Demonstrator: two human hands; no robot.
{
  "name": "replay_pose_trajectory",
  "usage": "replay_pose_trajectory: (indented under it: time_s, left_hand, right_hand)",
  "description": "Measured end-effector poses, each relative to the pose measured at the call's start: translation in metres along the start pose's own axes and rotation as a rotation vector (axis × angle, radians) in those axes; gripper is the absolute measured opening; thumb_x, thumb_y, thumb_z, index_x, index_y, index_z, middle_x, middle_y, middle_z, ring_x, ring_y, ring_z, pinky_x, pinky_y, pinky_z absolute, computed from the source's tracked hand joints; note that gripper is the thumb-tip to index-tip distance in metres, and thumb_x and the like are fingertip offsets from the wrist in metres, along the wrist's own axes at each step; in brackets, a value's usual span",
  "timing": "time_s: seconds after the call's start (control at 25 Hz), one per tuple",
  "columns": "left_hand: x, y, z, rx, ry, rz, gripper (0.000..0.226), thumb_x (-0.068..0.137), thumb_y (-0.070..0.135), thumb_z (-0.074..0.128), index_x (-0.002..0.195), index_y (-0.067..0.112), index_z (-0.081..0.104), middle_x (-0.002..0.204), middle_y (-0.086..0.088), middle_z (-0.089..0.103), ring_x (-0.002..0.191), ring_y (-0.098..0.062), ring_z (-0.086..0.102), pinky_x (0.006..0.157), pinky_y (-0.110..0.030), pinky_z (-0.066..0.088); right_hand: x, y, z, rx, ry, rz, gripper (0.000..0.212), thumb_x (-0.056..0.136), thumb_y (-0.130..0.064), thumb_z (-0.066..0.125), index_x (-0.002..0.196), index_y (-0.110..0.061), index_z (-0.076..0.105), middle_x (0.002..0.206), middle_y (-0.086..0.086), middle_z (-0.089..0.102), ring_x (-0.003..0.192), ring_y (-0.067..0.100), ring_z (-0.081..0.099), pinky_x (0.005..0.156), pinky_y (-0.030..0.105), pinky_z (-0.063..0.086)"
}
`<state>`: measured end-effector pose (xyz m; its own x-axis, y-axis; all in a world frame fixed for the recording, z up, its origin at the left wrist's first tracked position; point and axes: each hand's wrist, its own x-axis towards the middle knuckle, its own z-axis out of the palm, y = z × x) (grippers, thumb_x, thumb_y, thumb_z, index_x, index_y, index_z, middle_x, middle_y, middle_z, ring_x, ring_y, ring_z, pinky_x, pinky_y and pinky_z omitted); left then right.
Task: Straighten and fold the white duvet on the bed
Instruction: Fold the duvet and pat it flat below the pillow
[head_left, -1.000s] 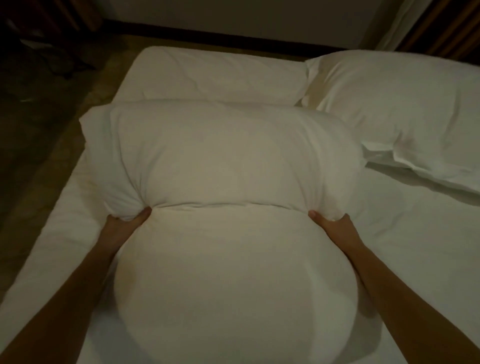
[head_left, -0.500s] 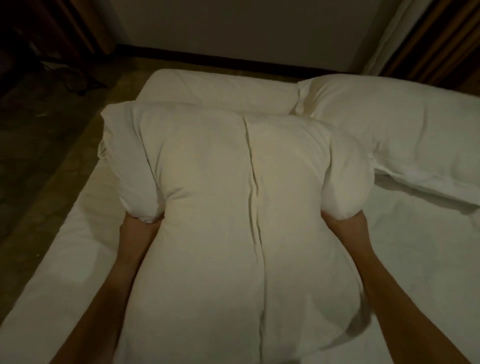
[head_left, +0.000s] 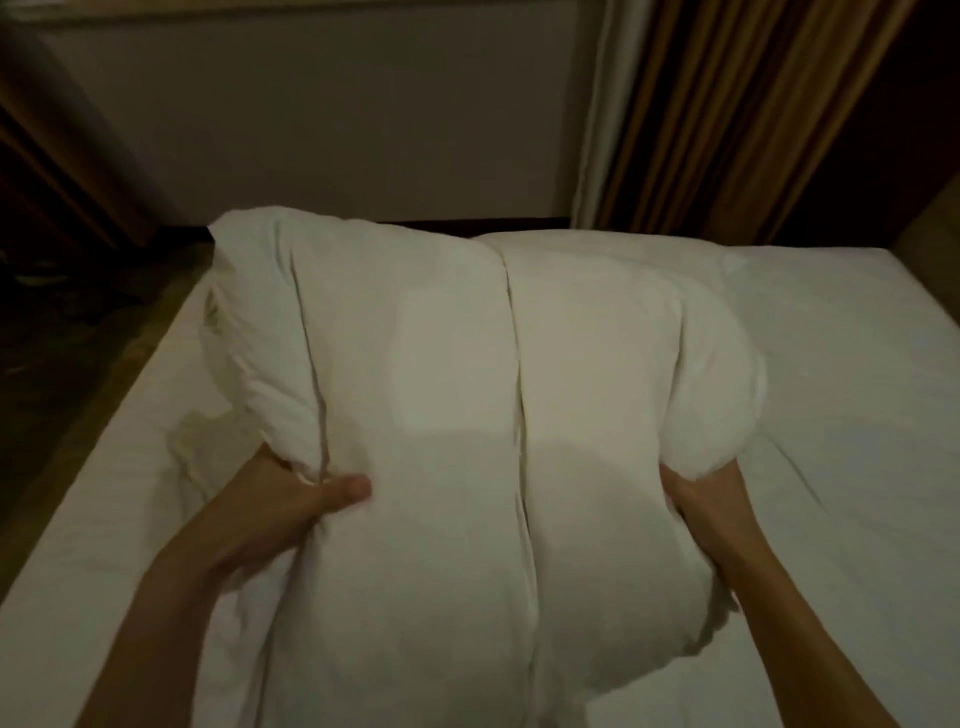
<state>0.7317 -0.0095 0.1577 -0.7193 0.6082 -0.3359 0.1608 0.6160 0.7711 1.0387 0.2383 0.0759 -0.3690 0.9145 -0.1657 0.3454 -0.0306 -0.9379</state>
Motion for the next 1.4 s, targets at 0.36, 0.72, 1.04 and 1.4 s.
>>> replay_pose_trajectory:
  time_s: [0.36,0.72,1.04,1.4]
  left_hand:
    - [-0.044,0.059,0.217,-0.124,-0.204,0.084,0.126,0.026,0.086,0.077,0.131,0.019,0.06,0.124,0.01,0.065,0.111,-0.005,0.061,0.103,-0.028,0.045]
    - [-0.037,0.079,0.244,-0.192,-0.214,0.081,0.112,0.03,0.084,0.077,0.124,0.026,0.059,0.122,0.009,0.063,0.114,-0.012,0.06,0.099,-0.026,0.043]
    - [-0.087,0.172,0.396,-0.283,-0.243,0.156,0.107,0.039,0.082,0.078,0.129,0.028,0.059,0.126,0.018,0.063,0.116,0.001,0.059,0.105,-0.028,0.042]
    - [-0.164,0.325,0.675,-0.28,-0.503,0.201,0.1,0.045,0.074,0.083,0.13,0.027,0.06,0.127,0.017,0.064,0.116,0.0,0.06,0.105,-0.035,0.047]
  right_hand:
    - [-0.018,0.027,-0.169,-0.148,-0.016,0.099,0.139,0.039,-0.072,0.083,0.155,-0.029,0.019,0.153,-0.005,0.039,0.139,0.025,0.042,0.111,0.039,0.038]
    - [-0.005,0.005,-0.212,-0.209,0.042,0.103,0.164,0.019,-0.084,0.08,0.157,-0.03,0.01,0.161,0.001,0.03,0.144,0.028,0.036,0.113,0.042,0.033]
    - [0.017,0.016,-0.398,-0.208,0.149,0.037,0.151,0.03,-0.074,0.086,0.156,-0.037,0.011,0.16,-0.002,0.03,0.142,0.027,0.037,0.113,0.049,0.033]
    - [0.006,0.076,-0.683,-0.113,0.444,0.031,0.13,0.041,-0.054,0.098,0.153,-0.025,0.036,0.14,-0.014,0.046,0.127,0.014,0.047,0.102,0.031,0.034]
